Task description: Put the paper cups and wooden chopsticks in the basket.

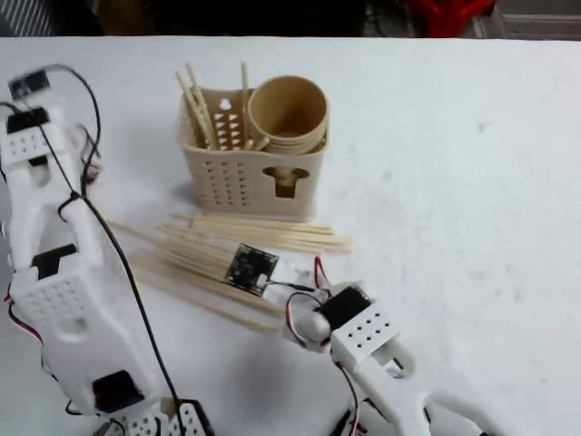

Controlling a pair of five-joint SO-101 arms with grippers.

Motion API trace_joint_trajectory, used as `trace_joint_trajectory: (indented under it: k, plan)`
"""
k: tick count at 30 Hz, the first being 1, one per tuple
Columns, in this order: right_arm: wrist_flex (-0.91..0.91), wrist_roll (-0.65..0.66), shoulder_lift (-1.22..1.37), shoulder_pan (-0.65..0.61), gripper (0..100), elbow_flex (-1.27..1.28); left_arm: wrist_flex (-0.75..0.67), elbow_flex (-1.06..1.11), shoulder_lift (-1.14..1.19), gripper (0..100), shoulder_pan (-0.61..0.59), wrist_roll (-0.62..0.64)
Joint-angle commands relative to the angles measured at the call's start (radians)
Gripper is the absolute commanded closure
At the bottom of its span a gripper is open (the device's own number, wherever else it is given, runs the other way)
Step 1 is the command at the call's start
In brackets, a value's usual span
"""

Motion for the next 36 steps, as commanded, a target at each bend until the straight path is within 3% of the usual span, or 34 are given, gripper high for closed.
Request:
trace_joint_trajectory:
  k: [1,7,8,12,18,21,27,36]
  plan:
    - [-0.016,-0.009,-0.019,-0.005,98.1,-0.005,0.195,-0.425,-0.021,98,-0.002,-0.029]
    - [-0.016,-0.009,-0.019,-0.005,98.1,-0.005,0.39,-1.189,-0.021,98,0.068,-0.031]
    - [-0.018,-0.009,-0.019,-0.005,98.1,-0.005,0.39,-1.237,-0.033,98,0.093,-0.032]
    - [-0.018,-0.009,-0.019,-0.005,98.1,-0.005,0.281,-1.162,-0.213,98,0.206,-0.026]
    - [-0.018,-0.009,-0.019,-0.01,98.1,0.005,-0.026,-1.197,-0.297,98,0.348,-0.035]
    - [-0.018,-0.006,-0.019,-0.01,98.1,0.003,-0.106,-1.181,-0.292,98,0.397,-0.035]
    - [-0.018,-0.003,-0.019,-0.012,98.1,0.002,-0.184,-1.192,-0.137,98,0.49,-0.101]
    - [-0.048,-0.002,-0.019,-0.005,98.1,0.005,-0.051,-1.194,-0.065,98,0.524,-0.121]
